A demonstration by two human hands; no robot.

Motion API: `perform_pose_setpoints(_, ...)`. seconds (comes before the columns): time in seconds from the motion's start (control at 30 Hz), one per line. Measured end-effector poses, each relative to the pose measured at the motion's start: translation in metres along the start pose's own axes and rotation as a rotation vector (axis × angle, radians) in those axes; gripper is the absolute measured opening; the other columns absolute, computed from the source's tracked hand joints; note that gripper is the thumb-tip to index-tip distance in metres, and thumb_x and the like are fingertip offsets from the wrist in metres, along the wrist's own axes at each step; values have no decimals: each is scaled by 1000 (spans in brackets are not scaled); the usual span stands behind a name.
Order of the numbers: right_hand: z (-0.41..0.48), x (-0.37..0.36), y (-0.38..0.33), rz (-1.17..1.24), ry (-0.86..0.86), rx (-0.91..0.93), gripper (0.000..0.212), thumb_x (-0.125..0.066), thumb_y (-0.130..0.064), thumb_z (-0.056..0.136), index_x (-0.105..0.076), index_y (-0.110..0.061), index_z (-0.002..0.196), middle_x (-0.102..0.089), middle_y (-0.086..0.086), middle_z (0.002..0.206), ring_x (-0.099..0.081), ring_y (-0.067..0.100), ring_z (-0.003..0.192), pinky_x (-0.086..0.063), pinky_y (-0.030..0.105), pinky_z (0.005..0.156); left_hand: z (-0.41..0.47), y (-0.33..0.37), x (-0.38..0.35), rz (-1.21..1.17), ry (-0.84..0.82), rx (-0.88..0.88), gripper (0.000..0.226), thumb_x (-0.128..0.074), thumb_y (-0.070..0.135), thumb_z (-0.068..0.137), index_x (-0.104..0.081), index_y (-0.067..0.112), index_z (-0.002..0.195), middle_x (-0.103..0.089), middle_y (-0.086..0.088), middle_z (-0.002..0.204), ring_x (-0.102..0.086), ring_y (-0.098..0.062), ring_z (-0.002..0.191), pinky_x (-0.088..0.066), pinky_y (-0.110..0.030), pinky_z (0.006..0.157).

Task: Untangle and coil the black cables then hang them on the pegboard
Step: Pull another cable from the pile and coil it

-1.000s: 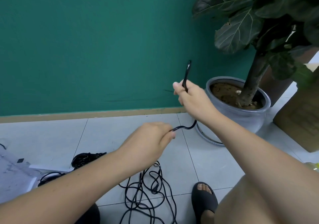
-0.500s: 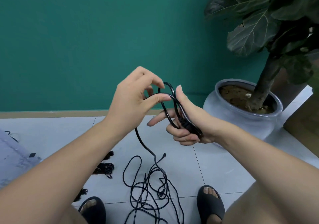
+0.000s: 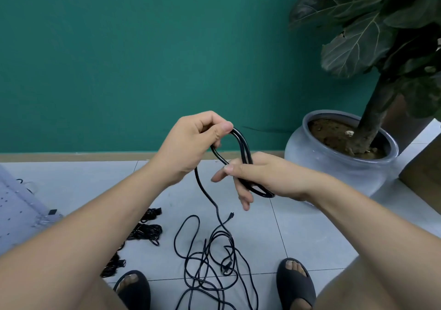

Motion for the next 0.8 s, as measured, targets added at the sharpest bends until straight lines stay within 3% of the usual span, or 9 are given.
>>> perform_pose_setpoints(0.07,2,10,4,-60,74,-8,21,-53,-30,115,-69,-21,125,-74,12,77,-72,20,79,-55,29,89,-4,-5,-9,-173,26,62,27,-70,33,104,-67,16,83,-49,-1,66,-49,-19,67,-50,-42,76)
perform_pose_setpoints(0.1,4,15,5,-96,122,-8,17,-57,-26,113,-65,-18,126,-78,9,81,-73,16,79,-56,28,86,-7,-6,-13,-257,46,95,25,-70,30,104,-65,15,85,-45,0,64,-46,-19,64,-49,-40,72)
perform_pose_setpoints(0.2,11,20,3,-151,248,22,10,-63,-19,109,-66,-17,118,-78,0,79,-74,18,77,-60,51,92,-10,-7,-19,-458,114,176,13,-72,20,101,-63,14,94,-37,6,62,-32,-16,59,-37,-31,62)
perform_pose_setpoints(0.3,15,13,-2,-154,343,30,14,-64,-26,107,-64,-17,96,-55,-2,65,-56,16,59,-63,47,68,-8,-9,-19,-586,160,252,15,-76,13,97,-61,17,97,-38,8,62,-23,-15,57,-30,-25,54)
perform_pose_setpoints(0.4,21,-1,-6,-138,362,22,41,-61,-38,108,-50,-4,87,-38,2,69,-38,16,57,-43,38,57,-8,-14,-16,-643,203,305,22,-81,15,93,-61,18,103,-38,8,63,-23,-14,56,-28,-23,49)
perform_pose_setpoints(0.5,24,-5,-6,-74,324,-8,43,-63,-35,106,-44,-5,80,-37,-3,63,-30,14,55,-27,32,56,-6,-17,-13,-686,228,320,26,-81,16,94,-60,18,109,-44,10,63,-27,-11,54,-28,-20,46)
perform_pose_setpoints(0.63,23,-9,-6,-98,308,-32,36,-60,-28,105,-67,-14,74,-47,-15,53,-42,4,52,-31,19,54,1,-18,-16,-829,244,326,25,-79,16,96,-58,16,110,-51,12,63,-30,-8,53,-31,-17,44)
perform_pose_setpoints(0.7,25,-14,-2,-55,315,-51,36,-58,-26,105,-62,-14,71,-51,-11,59,-44,4,56,-35,24,59,2,-20,-18,-879,251,342,22,-77,17,98,-57,16,107,-47,11,60,-31,-7,52,-32,-17,45)
perform_pose_setpoints(0.8,27,-22,-2,116,281,-13,34,-54,-18,109,-63,-5,79,-71,7,75,-65,13,69,-51,27,70,3,-20,-17,-855,253,326,16,-73,21,102,-58,16,105,-39,9,60,-32,-8,51,-35,-19,49)
Point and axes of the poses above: each hand's wrist, its own z-axis towards the middle knuckle, its own x-axis out of the back of the hand, y = z × x, the point moved 10 cm from there along z, towards the middle knuckle
